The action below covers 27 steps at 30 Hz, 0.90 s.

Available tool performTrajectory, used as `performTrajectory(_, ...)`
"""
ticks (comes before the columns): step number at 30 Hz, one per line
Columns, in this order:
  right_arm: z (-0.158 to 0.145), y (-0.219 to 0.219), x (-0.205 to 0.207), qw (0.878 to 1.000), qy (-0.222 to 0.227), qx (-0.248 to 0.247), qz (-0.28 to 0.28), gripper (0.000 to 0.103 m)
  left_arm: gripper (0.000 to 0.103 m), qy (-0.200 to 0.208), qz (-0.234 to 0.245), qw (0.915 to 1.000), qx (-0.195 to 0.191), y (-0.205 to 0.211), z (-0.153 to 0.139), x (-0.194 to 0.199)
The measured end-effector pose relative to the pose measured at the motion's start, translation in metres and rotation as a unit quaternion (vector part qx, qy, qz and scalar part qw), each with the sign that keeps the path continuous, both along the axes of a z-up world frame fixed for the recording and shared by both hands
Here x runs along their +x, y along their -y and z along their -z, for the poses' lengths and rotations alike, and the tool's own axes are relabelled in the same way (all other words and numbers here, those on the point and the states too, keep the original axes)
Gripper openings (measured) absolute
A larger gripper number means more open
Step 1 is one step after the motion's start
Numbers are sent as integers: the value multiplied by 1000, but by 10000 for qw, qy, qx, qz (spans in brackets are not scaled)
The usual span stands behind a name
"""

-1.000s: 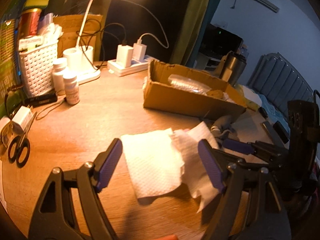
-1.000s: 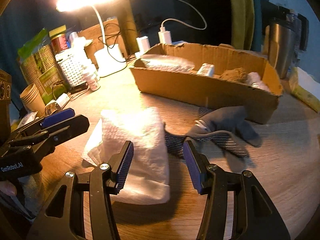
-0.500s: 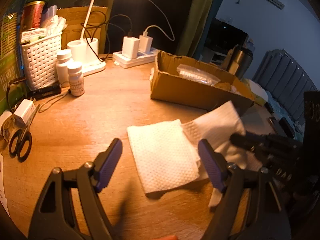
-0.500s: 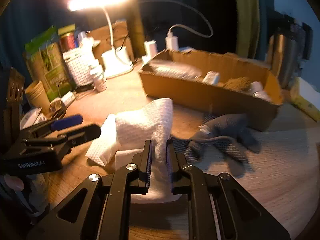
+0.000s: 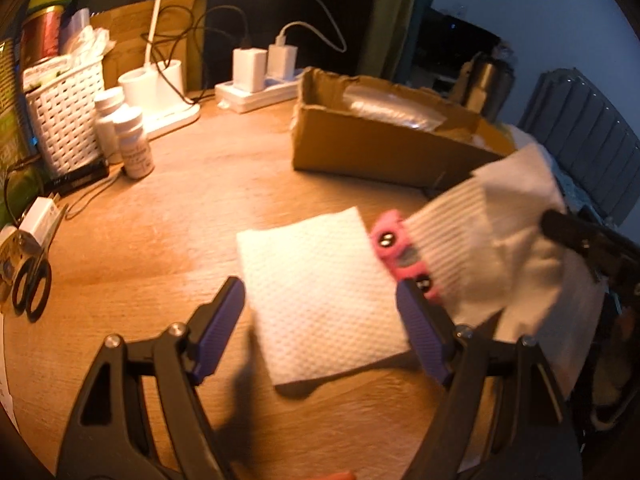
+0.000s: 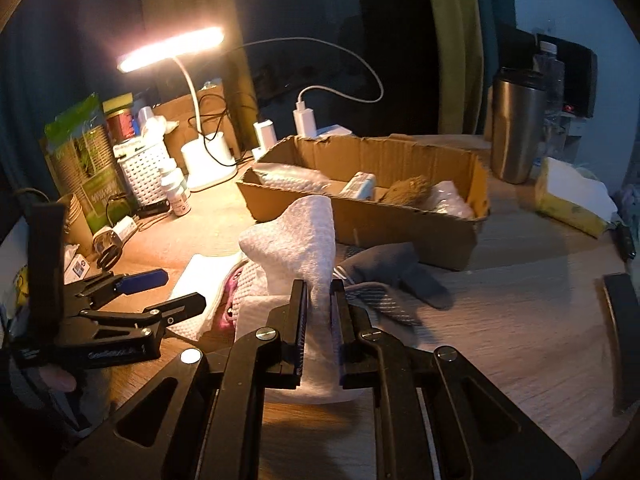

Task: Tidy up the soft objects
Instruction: 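Grasp the white cloth with the right gripper and lift it, then grasp the white wipe with the left gripper while the right gripper holds its cloth up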

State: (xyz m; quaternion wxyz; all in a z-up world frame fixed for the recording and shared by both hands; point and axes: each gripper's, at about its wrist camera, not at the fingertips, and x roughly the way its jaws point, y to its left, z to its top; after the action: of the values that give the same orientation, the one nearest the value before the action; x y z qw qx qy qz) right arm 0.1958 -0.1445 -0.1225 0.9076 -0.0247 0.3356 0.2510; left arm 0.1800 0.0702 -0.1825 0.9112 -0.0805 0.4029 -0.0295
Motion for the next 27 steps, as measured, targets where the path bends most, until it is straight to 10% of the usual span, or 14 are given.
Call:
performTrajectory(14, 13, -2, 6, 9997, -171, 101, -115, 12, 78, -399, 303, 9967, 644, 20, 13, 14)
performTrajectory(20, 12, 0, 6, 9997, -151, 152, -109, 12, 33, -281, 408, 9974, 525, 20, 10, 10)
performTrajectory(27, 6, 2, 4, 9997, -80, 182, -120, 12, 14, -285, 492, 9981, 248, 19, 10, 2)
